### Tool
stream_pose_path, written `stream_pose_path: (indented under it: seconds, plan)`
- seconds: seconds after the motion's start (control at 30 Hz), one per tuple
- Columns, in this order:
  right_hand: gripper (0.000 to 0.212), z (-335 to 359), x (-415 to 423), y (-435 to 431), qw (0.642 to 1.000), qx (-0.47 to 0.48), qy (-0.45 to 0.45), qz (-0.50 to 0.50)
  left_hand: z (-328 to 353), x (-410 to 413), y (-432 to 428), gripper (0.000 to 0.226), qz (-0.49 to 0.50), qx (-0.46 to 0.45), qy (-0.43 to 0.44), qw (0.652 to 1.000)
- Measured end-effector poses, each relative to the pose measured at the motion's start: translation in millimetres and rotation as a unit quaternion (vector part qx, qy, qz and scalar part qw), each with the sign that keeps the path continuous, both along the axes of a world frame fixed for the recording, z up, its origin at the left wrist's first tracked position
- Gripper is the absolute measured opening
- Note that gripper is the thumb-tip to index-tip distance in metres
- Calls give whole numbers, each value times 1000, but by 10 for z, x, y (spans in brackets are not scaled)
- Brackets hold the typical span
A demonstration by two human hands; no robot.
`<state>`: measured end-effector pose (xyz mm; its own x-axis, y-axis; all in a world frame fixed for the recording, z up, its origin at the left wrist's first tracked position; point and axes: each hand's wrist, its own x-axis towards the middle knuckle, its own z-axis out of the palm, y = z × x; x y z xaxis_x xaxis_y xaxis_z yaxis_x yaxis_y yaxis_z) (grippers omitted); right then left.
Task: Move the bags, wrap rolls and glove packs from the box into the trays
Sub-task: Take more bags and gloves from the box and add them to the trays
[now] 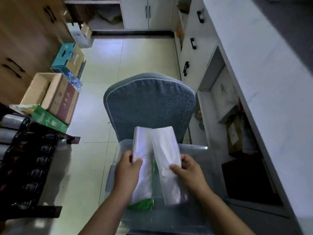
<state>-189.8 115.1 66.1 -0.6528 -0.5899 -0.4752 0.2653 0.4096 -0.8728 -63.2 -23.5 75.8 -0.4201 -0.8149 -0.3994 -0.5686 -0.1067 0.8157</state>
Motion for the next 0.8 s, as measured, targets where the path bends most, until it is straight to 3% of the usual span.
stream_pose_path:
  seconds: [0.3, 0.43, 0.57, 0.63, 0.8]
  plan:
    - [18, 693, 616, -277, 989, -87, -20, -116, 531, 126, 30, 11, -41, 96, 130, 986]
    - [19, 905, 794, -230, 982, -103, 8, -158, 668, 168, 72, 7, -114, 120, 172, 971]
    - [21, 1029, 896, -96, 967, 10, 169, -190, 749, 130, 189, 22, -174, 108, 178, 962]
    - [22, 1067, 909, 38, 953, 48, 206, -217, 792, 85, 292, 22, -197, 111, 186, 956]
    - [19, 1195, 979, 490, 945, 3, 128, -300, 978, -78, 725, 19, -276, 137, 214, 927]
